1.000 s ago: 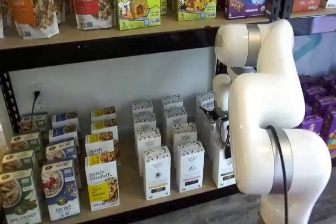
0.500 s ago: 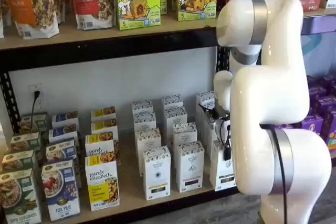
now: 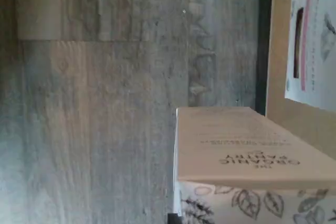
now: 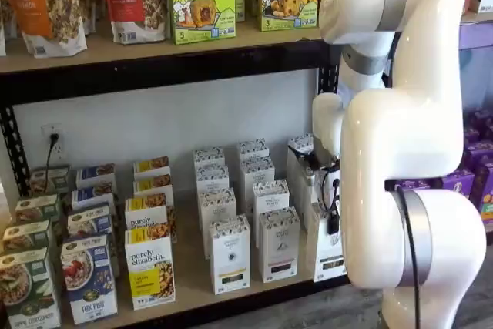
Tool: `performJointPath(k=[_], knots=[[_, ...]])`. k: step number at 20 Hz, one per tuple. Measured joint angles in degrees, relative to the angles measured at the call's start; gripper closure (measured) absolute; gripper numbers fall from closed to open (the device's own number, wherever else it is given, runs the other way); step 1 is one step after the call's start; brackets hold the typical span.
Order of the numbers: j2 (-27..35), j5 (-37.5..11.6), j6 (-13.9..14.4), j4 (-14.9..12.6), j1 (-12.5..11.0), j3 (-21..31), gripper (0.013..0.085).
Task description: Pick up the white box with a green strip in the middle, on the bottom shelf, the sixth box from the left
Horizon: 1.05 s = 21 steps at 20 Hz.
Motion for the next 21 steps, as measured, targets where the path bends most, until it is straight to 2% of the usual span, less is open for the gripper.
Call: performJointPath(k=[5,10,18,21], knots=[[-8.5,-0.3,0.6,0.5,1.2,7.5,0.0450],[-17.1,3.0,2.6,0.0,3.1,13.0,0.0450],[-31.8,11.0,1.0,5.6,7.5,19.2,0.0450],[-35.6,14.2,1.0,6.3,8.5,19.8,0.0450]])
